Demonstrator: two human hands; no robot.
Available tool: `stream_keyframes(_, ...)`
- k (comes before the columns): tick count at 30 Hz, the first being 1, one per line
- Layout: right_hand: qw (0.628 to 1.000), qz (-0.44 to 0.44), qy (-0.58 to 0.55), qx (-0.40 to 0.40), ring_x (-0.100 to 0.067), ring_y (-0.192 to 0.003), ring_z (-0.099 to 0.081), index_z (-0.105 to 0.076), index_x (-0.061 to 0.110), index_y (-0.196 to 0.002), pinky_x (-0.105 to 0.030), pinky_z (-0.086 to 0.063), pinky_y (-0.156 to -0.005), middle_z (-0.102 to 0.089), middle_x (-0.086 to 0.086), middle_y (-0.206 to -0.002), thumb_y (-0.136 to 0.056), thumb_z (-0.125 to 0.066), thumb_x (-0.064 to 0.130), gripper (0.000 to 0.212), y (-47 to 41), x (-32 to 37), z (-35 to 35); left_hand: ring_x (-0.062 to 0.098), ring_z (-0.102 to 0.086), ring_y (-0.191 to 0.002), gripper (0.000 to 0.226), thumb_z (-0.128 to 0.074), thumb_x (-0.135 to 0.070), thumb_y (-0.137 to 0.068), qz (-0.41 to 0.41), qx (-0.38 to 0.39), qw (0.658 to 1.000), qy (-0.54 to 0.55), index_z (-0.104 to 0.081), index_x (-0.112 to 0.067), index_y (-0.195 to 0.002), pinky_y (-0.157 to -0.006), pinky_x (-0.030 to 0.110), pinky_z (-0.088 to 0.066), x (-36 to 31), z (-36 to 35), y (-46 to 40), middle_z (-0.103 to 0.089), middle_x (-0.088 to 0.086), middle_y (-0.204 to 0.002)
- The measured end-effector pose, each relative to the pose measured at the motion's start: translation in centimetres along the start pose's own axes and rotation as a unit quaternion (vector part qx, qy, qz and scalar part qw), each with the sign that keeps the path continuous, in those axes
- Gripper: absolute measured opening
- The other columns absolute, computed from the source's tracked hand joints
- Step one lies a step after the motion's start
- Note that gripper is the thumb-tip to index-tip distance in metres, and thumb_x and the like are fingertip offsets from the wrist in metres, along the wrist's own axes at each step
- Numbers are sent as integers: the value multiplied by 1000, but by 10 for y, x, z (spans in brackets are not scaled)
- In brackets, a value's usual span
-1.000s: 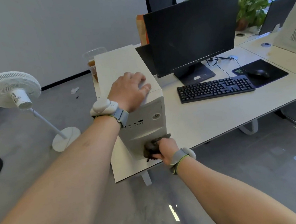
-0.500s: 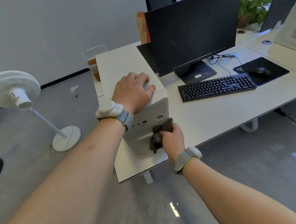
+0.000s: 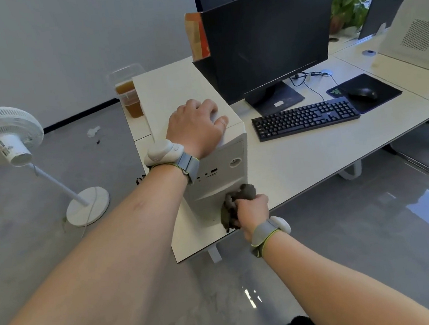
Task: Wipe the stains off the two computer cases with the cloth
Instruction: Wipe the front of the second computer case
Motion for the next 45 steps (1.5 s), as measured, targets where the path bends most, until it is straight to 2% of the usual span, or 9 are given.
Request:
stream_keyframes(5, 980, 196, 34, -26, -14, -83, -59, -57, 21, -119, -25, -41, -67, -62, 11, -94, -99, -56, 20, 20, 23, 51, 1, 28, -49, -124, 42, -46, -56, -98, 11, -8, 1000, 4, -59, -31, -130, -106, 40, -36, 2, 2, 1, -54, 4, -135)
stream_keyframes(11, 969, 211, 98, 77, -16, -90, -66, -76, 28, -111, -28, -51, -79, -74, 9, -94, -96, -64, 23, 20, 30, 36, -18, 27, -50, -123, 41, -48, -55, -98, 13, -9, 1000, 10, -60, -30, -129, -105, 39, -37, -1, 2, 3, -55, 3, -136)
stream_keyframes(18, 983, 175, -51, -18, -20, -83, -68, -73, 38, -74, -37, -59, -80, -72, 10, -75, -93, -61, 23, 27, 21, 34, 2, 30, -52, -118, 41, -48, -56, -97, 14, -10, 1000, -7, -61, -30, -125, -98, 41, -38, -6, 8, 5, -56, 6, -129)
stream_keyframes(23, 968, 203, 20, 144, -9, -90, -68, -79, 24, -112, -22, -52, -82, -74, 12, -91, -92, -69, 15, 24, 41, 9, -50, 29, -52, -118, 41, -47, -57, -97, 13, -15, 1000, -4, -61, -31, -124, -97, 40, -39, -1, 6, 4, -56, 5, -128)
stream_keyframes(26, 976, 203, -78, 31, -17, -89, -71, -76, 33, -94, -35, -59, -81, -75, 9, -86, -92, -64, 16, 20, 28, -2, -22, 30, -52, -116, 41, -46, -57, -98, 3, -19, 1000, -7, -61, -30, -125, -95, 41, -40, -2, 4, 4, -56, 6, -127)
stream_keyframes(31, 971, 218, -91, -40, -11, -124, -58, -53, 31, -140, -32, -47, -106, -61, 9, -135, -98, -59, 24, 43, -1, -19, -12, 32, -48, -117, 40, -37, -52, -101, -8, -10, 999, -40, -53, -26, -127, -90, 41, -33, -5, -3, -1, -52, 9, -128)
stream_keyframes(36, 988, 151, 5, -22, -24, -103, -66, -59, 24, -122, -35, -53, -86, -68, 3, -106, -93, -60, 8, 33, -27, -52, -19, 33, -43, -125, 41, -35, -52, -103, -5, 7, 999, -40, -48, -26, -131, -101, 45, -33, -2, -7, -4, -47, 10, -136)
stream_keyframes(41, 960, 268, -56, -60, -10, -96, -62, -60, 19, -113, -18, -50, -81, -65, 3, -105, -93, -64, 8, 23, -16, -26, -21, 32, -43, -126, 41, -35, -53, -103, -1, 10, 999, -32, -48, -27, -131, -102, 45, -33, -2, -5, -1, -46, 9, -137)
stream_keyframes(45, 988, 152, -7, -36, -22, -90, -63, -65, 20, -102, -24, -45, -65, -66, 3, -94, -89, -54, -1, 26, -32, -44, -24, 32, -44, -125, 39, -36, -53, -102, 4, 7, 1000, -30, -49, -27, -129, -101, 44, -33, -4, -2, 2, -48, 9, -136)
Point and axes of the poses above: each hand's wrist, its own y-axis away from the middle knuckle, its own z-axis out of the back of the hand, x = y × z, the point moved 6 cm from there along -y, towards the middle knuckle
